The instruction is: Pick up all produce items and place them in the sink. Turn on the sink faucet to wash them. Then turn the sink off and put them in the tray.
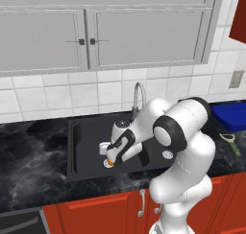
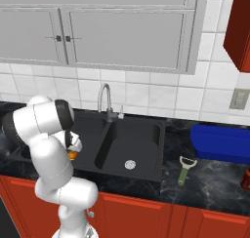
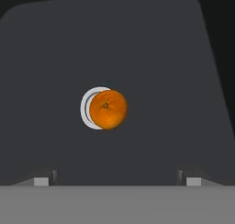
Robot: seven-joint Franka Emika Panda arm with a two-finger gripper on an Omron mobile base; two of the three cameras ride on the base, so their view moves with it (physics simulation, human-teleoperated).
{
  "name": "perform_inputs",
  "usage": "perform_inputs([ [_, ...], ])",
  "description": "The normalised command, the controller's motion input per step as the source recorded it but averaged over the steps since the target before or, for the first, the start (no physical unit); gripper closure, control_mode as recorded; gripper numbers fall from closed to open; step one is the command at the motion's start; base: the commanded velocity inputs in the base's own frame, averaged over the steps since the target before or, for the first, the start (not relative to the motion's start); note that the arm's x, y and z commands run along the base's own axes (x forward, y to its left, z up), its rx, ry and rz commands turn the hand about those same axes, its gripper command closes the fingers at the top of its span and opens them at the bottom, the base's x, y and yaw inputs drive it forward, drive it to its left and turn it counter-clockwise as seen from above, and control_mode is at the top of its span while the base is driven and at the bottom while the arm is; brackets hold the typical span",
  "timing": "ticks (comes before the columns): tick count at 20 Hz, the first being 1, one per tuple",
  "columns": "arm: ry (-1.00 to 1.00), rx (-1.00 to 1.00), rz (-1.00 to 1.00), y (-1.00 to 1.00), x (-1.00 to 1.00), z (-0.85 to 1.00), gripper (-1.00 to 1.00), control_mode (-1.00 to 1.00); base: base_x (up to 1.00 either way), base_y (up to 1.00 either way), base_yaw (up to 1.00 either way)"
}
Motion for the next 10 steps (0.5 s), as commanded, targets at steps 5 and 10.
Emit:
perform_inputs([
  [5, -0.02, 0.00, 0.00, 0.08, 0.28, -0.14, -1.00, -1.00, 0.00, 0.00, 0.00],
  [10, -0.07, 0.00, 0.00, 0.13, 0.06, -0.13, -1.00, -1.00, 0.00, 0.00, 0.00],
])
